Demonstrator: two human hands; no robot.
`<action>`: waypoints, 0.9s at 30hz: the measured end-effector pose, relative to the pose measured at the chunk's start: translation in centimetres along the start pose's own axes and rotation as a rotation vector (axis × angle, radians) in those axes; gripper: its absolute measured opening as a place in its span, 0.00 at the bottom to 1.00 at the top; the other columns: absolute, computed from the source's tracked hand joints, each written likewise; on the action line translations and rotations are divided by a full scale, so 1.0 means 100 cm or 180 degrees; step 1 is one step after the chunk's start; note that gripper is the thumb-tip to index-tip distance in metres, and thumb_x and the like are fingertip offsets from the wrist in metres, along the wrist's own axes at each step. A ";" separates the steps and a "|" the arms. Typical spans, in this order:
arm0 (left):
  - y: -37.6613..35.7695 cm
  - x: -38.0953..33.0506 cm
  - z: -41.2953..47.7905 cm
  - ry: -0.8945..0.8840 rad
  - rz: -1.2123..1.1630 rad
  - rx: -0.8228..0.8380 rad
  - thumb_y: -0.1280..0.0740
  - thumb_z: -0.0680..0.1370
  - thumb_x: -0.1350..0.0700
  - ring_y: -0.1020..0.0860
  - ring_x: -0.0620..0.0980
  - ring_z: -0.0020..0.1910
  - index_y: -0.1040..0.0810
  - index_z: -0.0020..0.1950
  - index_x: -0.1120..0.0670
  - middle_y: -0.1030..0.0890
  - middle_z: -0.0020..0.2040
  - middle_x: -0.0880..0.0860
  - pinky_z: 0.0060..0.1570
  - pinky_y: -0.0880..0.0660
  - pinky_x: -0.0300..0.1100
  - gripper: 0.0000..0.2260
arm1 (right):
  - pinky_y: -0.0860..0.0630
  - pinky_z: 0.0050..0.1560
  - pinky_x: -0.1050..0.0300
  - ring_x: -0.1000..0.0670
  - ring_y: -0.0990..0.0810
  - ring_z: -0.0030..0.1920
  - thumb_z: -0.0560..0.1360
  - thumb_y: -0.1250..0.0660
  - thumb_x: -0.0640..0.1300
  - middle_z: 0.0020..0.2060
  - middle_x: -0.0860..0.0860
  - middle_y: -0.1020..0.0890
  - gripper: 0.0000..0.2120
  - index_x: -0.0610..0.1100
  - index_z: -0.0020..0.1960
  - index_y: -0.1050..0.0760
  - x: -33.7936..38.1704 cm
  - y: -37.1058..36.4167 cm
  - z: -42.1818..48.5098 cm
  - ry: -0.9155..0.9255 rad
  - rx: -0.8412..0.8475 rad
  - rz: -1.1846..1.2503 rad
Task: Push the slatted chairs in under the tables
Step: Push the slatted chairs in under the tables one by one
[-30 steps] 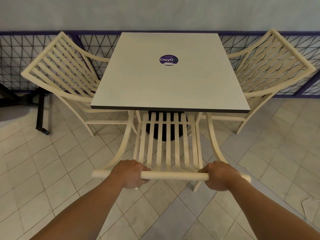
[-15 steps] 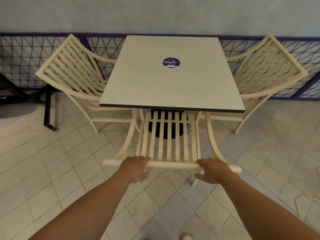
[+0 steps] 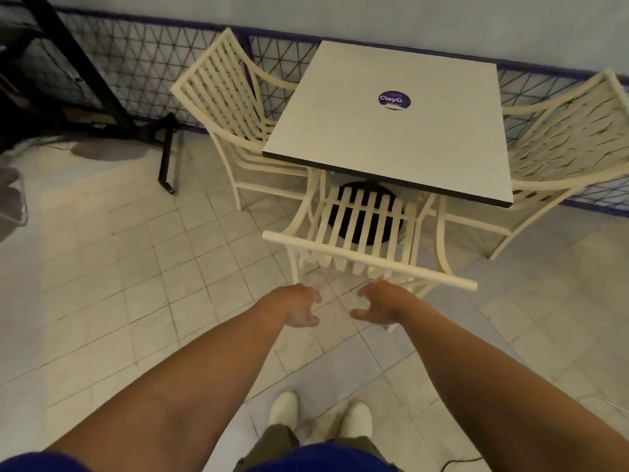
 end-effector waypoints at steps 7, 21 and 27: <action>-0.053 0.059 -0.056 0.0567 -0.0721 0.0073 0.36 0.81 0.44 0.29 0.55 0.69 0.36 0.78 0.49 0.31 0.74 0.53 0.65 0.30 0.47 0.27 | 0.33 0.71 0.48 0.44 0.31 0.71 0.77 0.36 0.64 0.74 0.46 0.31 0.34 0.47 0.77 0.36 0.075 -0.027 0.011 0.0479 0.0450 -0.0394; -0.150 0.281 -0.245 0.1371 -0.1778 -0.0486 0.36 0.82 0.46 0.28 0.52 0.68 0.33 0.76 0.48 0.29 0.72 0.51 0.67 0.31 0.47 0.22 | 0.32 0.69 0.50 0.46 0.29 0.69 0.74 0.35 0.67 0.71 0.48 0.28 0.36 0.48 0.75 0.34 0.381 -0.081 0.044 0.1286 0.0760 -0.1155; -0.183 0.392 -0.316 0.1687 -0.1961 -0.0662 0.36 0.81 0.47 0.27 0.51 0.66 0.32 0.74 0.46 0.30 0.71 0.50 0.67 0.31 0.46 0.21 | 0.30 0.69 0.49 0.47 0.28 0.69 0.73 0.34 0.67 0.71 0.48 0.28 0.37 0.49 0.76 0.35 0.517 -0.101 0.057 0.1442 0.0751 -0.1083</action>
Point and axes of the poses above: each hand's wrist, its own z-axis towards the middle knuckle, its own y-axis out of the back of the hand, x = y × z, the point moved 4 cm from there along z, towards the middle knuckle
